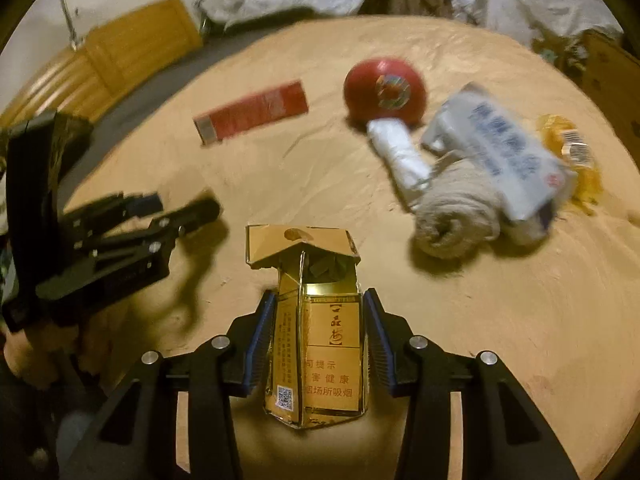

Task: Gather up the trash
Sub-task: 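Carry the sponge and cigarette box with both tools over the bucket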

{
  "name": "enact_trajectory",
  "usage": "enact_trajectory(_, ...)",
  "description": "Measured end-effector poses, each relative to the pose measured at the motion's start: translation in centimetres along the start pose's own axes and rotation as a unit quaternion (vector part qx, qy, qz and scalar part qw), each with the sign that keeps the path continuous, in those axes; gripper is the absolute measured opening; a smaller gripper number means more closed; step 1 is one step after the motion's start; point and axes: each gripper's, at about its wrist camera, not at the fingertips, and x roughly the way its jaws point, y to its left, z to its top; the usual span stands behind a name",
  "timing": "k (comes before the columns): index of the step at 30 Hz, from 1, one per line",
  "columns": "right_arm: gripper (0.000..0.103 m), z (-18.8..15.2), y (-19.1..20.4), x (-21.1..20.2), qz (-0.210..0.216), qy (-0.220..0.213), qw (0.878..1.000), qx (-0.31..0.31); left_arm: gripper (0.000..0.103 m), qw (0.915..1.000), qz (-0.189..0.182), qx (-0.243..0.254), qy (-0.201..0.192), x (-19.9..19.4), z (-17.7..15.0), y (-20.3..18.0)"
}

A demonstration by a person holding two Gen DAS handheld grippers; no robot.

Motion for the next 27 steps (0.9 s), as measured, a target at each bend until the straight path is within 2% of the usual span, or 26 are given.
enact_trajectory(5,0.046,-1.5,0.5,-6.3,-0.029,-0.09,0.995,0.015,0.043,0.9989,0.005,0.002,-0.046,-4.5,0.1,-2.9)
enact_trajectory(9,0.047,-2.6,1.3,-11.3,-0.056,-0.155,0.986,0.019,0.044,0.9956,0.01,0.007,-0.093,-9.0,0.3,-5.5)
enact_trajectory(13,0.047,-4.3,1.9,-16.9,-0.083,-0.222,0.971,0.023,0.044,0.9899,0.013,0.011,-0.141,-13.0,0.8,-7.8)
enact_trajectory(21,0.048,-8.2,2.9,-24.6,-0.12,-0.302,0.945,0.033,0.044,0.9767,0.012,0.008,-0.214,-19.2,1.1,-11.2)
enact_trajectory(27,0.048,-10.2,3.6,-28.3,-0.134,-0.328,0.935,0.032,0.044,0.9745,0.005,0.006,-0.224,-20.5,0.7,-12.5)
